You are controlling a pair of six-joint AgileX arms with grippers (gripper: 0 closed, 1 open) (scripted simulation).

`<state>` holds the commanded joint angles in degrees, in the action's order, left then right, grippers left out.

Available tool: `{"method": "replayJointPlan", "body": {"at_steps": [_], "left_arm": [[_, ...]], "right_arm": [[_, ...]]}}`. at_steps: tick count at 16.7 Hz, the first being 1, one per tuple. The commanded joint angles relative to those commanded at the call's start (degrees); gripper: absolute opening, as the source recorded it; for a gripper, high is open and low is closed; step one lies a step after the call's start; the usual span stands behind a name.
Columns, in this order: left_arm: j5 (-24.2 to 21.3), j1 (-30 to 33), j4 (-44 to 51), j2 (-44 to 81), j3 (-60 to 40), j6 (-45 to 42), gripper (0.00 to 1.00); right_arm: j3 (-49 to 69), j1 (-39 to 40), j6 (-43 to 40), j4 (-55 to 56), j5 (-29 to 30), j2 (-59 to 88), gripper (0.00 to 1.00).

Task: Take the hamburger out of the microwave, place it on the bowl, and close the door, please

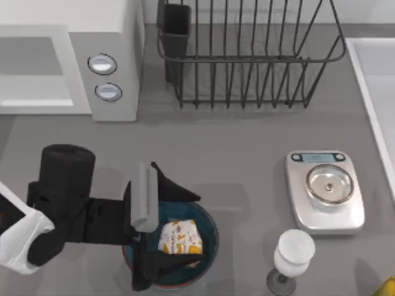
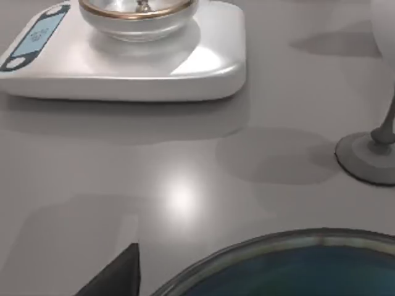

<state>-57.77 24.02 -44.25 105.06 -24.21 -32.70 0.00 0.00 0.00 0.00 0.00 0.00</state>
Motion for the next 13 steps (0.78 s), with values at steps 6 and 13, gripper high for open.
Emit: {"method": "replayJointPlan", "body": {"at_steps": [6, 13], "left_arm": [[11.22, -4.67, 8.60, -20.10, 4.70, 6.35, 1.00], [32.71, -13.60, 25.06, -64.52, 13.71, 18.52, 1.00]], "right_arm": [[0.00, 0.00, 0.00, 0.00, 0.00, 0.00, 1.00], [0.00, 0.00, 0.00, 0.00, 0.00, 0.00, 1.00]]}}
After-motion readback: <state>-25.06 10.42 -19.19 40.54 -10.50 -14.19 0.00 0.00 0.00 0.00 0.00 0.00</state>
